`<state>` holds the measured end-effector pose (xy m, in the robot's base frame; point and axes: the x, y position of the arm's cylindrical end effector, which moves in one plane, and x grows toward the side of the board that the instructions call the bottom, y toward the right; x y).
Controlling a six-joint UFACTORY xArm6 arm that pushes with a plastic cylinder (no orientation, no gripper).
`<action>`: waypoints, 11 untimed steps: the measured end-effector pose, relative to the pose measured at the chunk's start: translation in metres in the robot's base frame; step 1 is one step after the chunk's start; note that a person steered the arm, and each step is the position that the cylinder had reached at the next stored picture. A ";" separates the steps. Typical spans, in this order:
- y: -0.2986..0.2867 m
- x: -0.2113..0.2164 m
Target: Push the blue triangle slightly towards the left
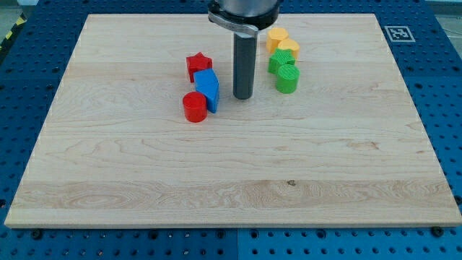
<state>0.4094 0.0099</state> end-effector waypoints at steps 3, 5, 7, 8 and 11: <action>-0.034 0.000; 0.031 0.001; 0.028 0.028; 0.012 0.034; -0.011 0.034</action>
<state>0.4433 -0.0008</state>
